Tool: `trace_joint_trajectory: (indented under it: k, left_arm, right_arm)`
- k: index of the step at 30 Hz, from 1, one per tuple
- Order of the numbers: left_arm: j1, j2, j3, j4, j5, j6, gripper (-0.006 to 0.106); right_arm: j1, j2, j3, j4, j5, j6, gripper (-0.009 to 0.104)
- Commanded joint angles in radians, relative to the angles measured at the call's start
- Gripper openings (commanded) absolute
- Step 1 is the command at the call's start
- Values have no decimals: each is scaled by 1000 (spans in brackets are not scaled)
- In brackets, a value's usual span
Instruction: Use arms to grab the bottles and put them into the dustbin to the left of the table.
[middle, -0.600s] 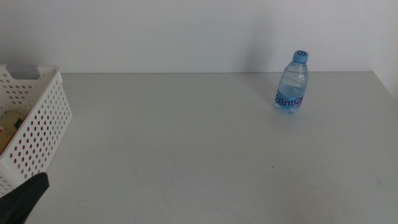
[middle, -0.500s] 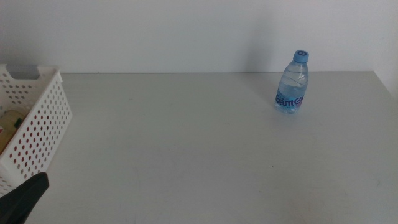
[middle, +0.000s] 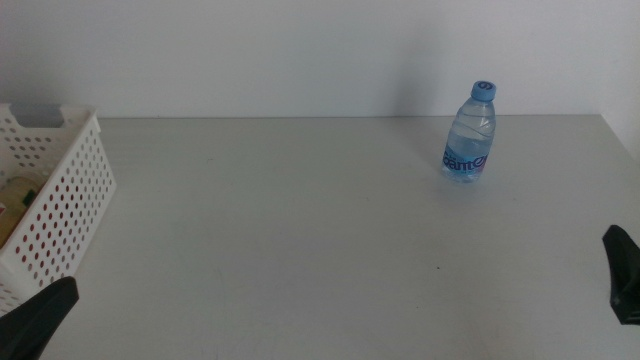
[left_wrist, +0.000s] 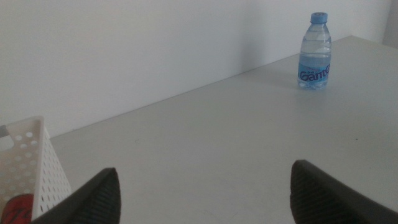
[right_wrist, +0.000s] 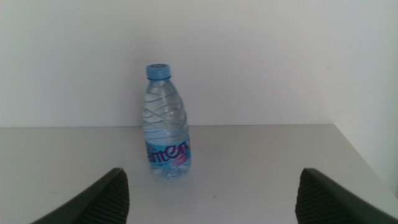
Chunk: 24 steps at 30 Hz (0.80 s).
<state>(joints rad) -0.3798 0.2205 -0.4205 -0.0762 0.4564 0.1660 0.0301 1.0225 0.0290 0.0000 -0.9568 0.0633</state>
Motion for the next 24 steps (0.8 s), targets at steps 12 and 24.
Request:
trace_joint_trajectory:
  k: [12, 24]
  left_arm:
    - [-7, 10, -25, -4, -79, -14, 94]
    - [-7, 10, -25, -4, -79, -14, 94]
  right_arm:
    - [31, 518, -367, -166, -364, 21, 70]
    - [31, 869, -820, -244, -166, 115, 83]
